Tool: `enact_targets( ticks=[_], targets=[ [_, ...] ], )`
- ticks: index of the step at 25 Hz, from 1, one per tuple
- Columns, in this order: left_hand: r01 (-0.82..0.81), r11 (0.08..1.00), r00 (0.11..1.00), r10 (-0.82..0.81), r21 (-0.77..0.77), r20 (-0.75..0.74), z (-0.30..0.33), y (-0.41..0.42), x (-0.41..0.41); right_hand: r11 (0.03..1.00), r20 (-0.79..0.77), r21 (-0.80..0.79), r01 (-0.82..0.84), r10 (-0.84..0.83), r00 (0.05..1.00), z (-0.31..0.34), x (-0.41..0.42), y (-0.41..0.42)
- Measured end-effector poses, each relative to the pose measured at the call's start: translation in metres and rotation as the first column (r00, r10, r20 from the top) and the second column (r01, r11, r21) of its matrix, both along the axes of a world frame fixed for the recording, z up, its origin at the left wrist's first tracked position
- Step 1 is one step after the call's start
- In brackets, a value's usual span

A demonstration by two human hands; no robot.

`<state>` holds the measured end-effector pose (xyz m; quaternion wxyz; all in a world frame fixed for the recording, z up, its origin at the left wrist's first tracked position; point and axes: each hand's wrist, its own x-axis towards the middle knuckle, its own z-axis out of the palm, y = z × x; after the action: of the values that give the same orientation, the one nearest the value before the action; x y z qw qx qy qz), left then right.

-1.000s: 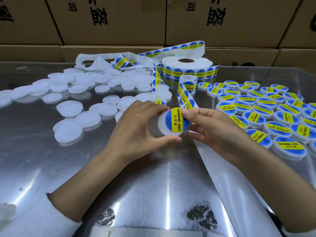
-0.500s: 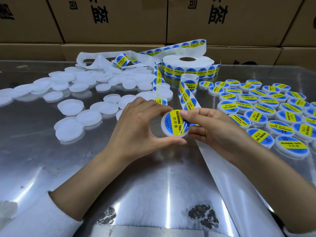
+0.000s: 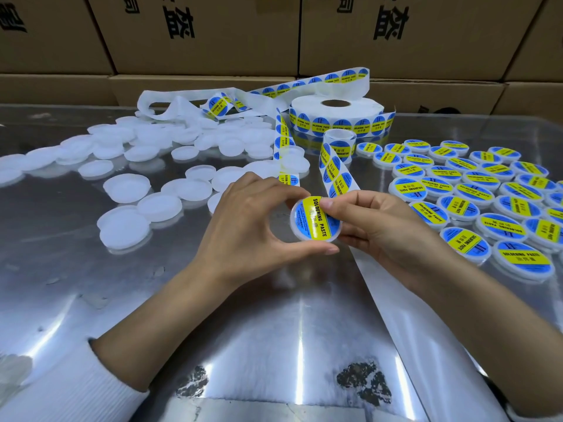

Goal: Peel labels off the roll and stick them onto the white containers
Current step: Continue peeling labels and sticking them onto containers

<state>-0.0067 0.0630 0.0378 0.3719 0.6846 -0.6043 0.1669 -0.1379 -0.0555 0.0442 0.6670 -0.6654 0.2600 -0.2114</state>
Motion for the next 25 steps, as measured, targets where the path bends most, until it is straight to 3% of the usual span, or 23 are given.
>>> enact_targets(
  ticks=[5, 9, 15, 21, 25],
  targets=[
    [0.0, 1.0, 1.0, 0.0, -0.031, -0.003, 0.0, 0.0, 0.0, 0.995, 0.029, -0.08, 0.066, -0.064, 0.998, 0.001, 0.002, 0.006],
    [-0.01, 0.996, 0.999, 0.007, -0.086, -0.037, 0.001, 0.001, 0.0, 0.977, 0.14, -0.176, 0.12, -0.095, 0.986, 0.0, 0.007, 0.013],
    [0.0, 0.994, 0.999, -0.005, -0.111, -0.051, 0.001, 0.002, -0.002, 0.994, 0.235, -0.09, 0.069, -0.046, 0.971, 0.002, 0.003, 0.013],
    [0.081, 0.988, 0.997, -0.079, -0.13, 0.021, 0.002, 0.003, -0.002, 0.969, 0.087, -0.063, -0.238, 0.243, 0.966, 0.0, 0.004, 0.023],
    [0.088, 0.989, 0.995, -0.092, -0.121, -0.035, 0.002, 0.001, -0.004, 0.994, 0.035, -0.045, -0.1, 0.102, 0.994, 0.001, 0.007, 0.021]
  ],
)
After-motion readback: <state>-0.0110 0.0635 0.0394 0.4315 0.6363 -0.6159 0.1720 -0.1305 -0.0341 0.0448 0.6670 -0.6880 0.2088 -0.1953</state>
